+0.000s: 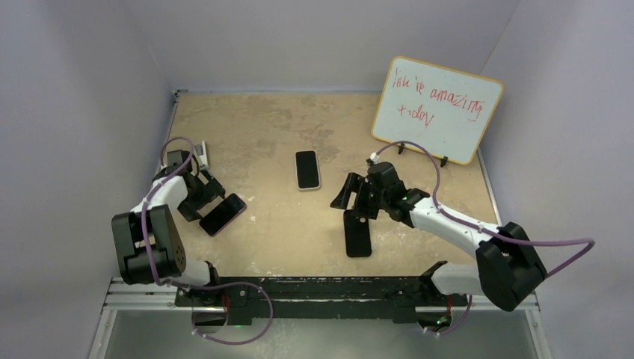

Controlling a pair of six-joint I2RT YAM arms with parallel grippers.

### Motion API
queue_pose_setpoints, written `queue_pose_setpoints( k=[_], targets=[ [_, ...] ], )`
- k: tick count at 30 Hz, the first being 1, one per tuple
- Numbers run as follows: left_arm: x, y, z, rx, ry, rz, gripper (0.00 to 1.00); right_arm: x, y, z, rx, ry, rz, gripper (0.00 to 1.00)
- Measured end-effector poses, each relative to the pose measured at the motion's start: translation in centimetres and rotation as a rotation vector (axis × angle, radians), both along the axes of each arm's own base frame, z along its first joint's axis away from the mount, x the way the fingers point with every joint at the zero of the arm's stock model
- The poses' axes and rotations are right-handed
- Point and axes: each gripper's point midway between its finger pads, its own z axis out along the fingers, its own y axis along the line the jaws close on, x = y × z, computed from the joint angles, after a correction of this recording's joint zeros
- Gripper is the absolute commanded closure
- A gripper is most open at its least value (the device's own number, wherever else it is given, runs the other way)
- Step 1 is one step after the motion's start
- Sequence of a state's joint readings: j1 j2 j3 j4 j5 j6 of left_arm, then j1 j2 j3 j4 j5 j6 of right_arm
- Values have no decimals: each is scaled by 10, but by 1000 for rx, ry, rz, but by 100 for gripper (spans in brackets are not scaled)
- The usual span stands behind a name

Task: Put the phone into the phone case

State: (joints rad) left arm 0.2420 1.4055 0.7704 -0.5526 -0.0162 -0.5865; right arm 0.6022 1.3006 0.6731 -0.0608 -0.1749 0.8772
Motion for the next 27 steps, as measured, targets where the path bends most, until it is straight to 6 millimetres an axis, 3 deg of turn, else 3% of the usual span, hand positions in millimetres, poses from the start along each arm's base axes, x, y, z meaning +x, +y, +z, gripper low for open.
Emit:
queue_pose_setpoints(
  k=[3, 12, 18, 27],
  targets=[
    [0, -1, -14, -31, 37, 1, 4, 3, 2, 13, 28, -40, -1, 8],
    [5, -7, -12, -84, 8, -6, 7, 5, 2, 37, 69, -114, -3, 7],
    [1, -35, -5, -221, -61, -17, 12, 1, -1, 45, 100, -153, -6, 7],
    [-36, -89, -2, -411, -69, -38, 15, 2, 0, 46, 107, -161, -6, 9]
  ],
)
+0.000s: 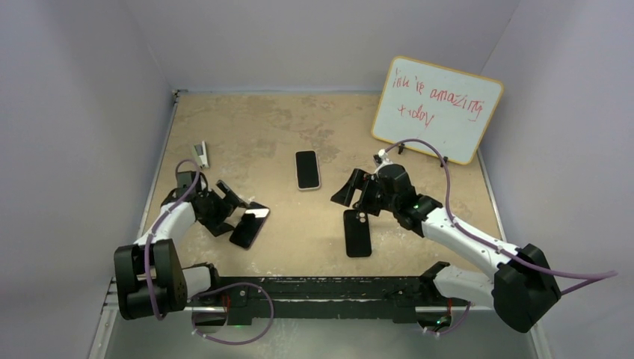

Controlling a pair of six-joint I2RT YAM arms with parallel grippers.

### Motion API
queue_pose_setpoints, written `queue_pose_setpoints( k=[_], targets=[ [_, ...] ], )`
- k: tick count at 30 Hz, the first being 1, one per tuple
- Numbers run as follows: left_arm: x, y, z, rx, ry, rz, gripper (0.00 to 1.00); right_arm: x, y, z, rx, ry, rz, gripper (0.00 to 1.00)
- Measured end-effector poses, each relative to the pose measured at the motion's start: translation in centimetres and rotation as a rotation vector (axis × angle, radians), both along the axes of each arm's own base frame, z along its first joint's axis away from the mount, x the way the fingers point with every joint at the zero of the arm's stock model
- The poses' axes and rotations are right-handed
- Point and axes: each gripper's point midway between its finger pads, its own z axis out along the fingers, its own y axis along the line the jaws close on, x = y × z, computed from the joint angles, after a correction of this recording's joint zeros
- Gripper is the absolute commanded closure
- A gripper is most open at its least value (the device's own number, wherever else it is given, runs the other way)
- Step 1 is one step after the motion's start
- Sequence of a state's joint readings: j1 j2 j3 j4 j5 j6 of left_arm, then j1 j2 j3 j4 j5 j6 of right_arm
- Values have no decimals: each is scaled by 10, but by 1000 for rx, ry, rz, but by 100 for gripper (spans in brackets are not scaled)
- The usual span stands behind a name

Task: Put the phone into the phone case

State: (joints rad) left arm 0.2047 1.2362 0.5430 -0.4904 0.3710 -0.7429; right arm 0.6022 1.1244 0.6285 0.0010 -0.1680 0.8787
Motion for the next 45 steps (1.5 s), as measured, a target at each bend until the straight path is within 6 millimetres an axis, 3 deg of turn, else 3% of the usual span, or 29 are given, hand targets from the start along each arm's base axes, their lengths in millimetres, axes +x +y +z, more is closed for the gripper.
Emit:
queue_pose_setpoints(
  k=[8, 20, 32, 39, 45],
  targets=[
    [-25, -64, 2, -159, -4, -103, 22, -1, 3, -2, 23, 7, 1, 11],
    [-55, -109, 5, -211, 30, -195, 21, -12, 17, -21, -10, 68, 40, 11],
    [-59, -148, 11, -241, -39, -297, 19, -22, 39, -17, -55, 60, 77, 12],
    [-32, -158, 39, -194, -149, -351, 12, -24, 48, -18, -96, 64, 81, 9],
    [30, -125, 109, 146, -363, -344, 2, -32, 69, -24, -160, 90, 88, 2]
  ],
)
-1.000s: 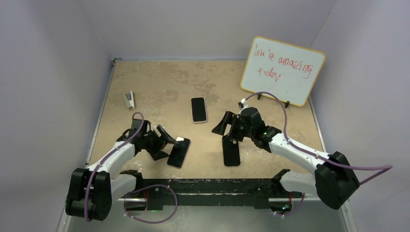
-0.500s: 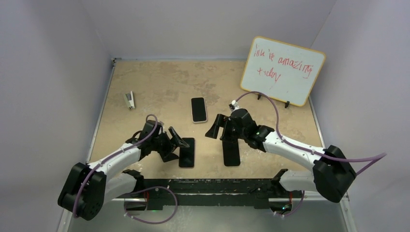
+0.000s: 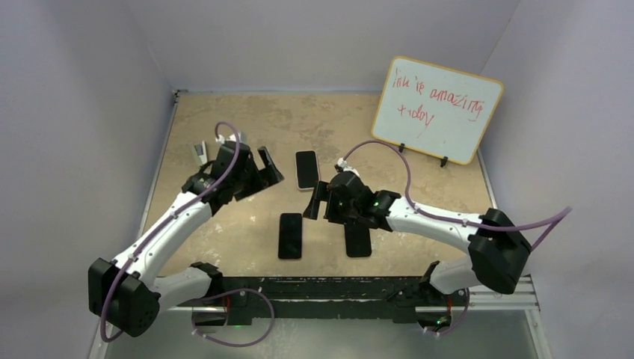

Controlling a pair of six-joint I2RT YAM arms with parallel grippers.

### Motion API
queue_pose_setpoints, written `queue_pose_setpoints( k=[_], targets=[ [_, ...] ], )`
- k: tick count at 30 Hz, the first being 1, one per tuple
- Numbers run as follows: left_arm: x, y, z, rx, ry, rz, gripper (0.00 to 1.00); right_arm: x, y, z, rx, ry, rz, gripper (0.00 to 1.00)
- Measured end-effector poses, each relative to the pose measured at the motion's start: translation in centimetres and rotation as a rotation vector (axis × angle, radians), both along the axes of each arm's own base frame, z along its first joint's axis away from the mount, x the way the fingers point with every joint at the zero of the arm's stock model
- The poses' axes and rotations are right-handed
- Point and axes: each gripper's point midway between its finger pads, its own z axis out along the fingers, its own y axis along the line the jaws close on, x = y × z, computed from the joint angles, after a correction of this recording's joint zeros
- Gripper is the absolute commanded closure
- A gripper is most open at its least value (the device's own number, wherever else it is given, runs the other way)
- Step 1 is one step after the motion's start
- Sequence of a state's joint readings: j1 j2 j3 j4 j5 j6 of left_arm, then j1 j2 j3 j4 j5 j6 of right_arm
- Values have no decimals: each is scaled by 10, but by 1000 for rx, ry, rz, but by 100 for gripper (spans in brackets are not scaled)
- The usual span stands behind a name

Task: Put the phone into the phone case

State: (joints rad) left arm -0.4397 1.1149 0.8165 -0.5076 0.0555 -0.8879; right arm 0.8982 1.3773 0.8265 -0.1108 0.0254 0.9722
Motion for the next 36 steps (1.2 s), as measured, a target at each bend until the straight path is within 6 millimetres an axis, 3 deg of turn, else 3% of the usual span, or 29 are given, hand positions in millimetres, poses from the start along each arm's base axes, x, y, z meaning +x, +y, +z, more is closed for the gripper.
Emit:
queue_pose_setpoints(
  k=[3, 6, 13, 17, 21, 25, 27, 36],
  targets=[
    [23, 32, 40, 179, -119, 73, 0, -5, 10, -4, -31, 16, -11, 1],
    [29, 66, 67, 331, -200, 155, 0, -8, 22, -9, -73, 43, -37, 1],
    [0, 149, 97, 616, -271, 390, 0, -10, 60, -26, -214, 75, -74, 1],
    [-23, 184, 125, 668, -362, 536, 0, -12, 80, -34, -292, 62, -77, 1],
    [-44, 204, 142, 646, -449, 622, 0, -15, 90, -48, -361, 58, -73, 1],
    [-56, 213, 152, 616, -504, 666, 0, -19, 87, -69, -439, 63, -77, 1],
    [-58, 215, 154, 611, -519, 674, 0, -19, 81, -78, -489, 64, -84, 1],
    [-57, 215, 151, 616, -519, 672, 0, -18, 87, -81, -535, 41, -76, 5]
  ],
)
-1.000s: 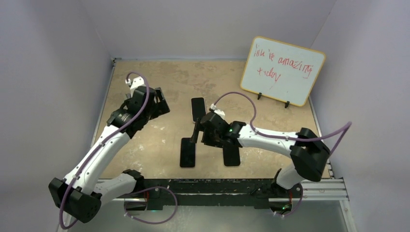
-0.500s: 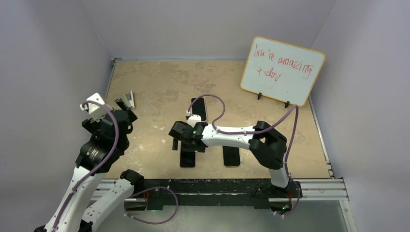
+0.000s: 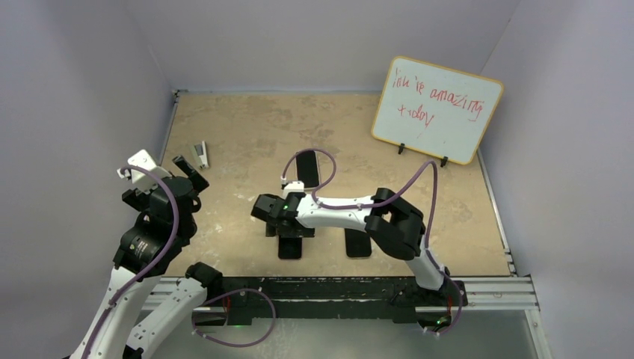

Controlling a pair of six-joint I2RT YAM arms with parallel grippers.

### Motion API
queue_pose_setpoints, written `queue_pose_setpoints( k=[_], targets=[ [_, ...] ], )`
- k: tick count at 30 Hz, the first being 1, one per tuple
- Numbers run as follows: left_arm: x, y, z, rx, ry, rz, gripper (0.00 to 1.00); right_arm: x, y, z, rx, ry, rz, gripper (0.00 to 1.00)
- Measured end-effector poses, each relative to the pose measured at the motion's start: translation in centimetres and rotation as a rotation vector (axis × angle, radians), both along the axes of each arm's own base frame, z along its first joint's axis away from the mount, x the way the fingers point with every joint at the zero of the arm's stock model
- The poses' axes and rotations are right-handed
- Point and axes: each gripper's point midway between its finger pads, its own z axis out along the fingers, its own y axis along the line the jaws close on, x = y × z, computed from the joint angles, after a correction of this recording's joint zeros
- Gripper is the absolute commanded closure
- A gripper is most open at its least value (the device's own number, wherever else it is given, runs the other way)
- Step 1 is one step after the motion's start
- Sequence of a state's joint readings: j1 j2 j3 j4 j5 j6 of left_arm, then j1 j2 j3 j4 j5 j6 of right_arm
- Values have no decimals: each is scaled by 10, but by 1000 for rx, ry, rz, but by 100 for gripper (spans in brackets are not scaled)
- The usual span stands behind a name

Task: Put the phone into the phone case

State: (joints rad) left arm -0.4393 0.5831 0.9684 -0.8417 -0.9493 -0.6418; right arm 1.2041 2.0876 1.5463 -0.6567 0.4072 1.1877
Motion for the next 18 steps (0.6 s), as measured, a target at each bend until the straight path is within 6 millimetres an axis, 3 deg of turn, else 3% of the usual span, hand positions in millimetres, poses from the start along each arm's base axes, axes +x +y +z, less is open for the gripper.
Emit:
queue_pose_setpoints(
  k=[6, 11, 18],
  targets=[
    [0, 0, 1, -2, -4, 0, 0, 1, 6, -3, -67, -21, 22, 12],
    [0, 0, 1, -1, -4, 1, 0, 1, 10, -3, -66, -30, 42, 29],
    [1, -1, 1, 2, -1, -7, 1, -1, 7, -2, -39, -39, 84, 44]
  ],
)
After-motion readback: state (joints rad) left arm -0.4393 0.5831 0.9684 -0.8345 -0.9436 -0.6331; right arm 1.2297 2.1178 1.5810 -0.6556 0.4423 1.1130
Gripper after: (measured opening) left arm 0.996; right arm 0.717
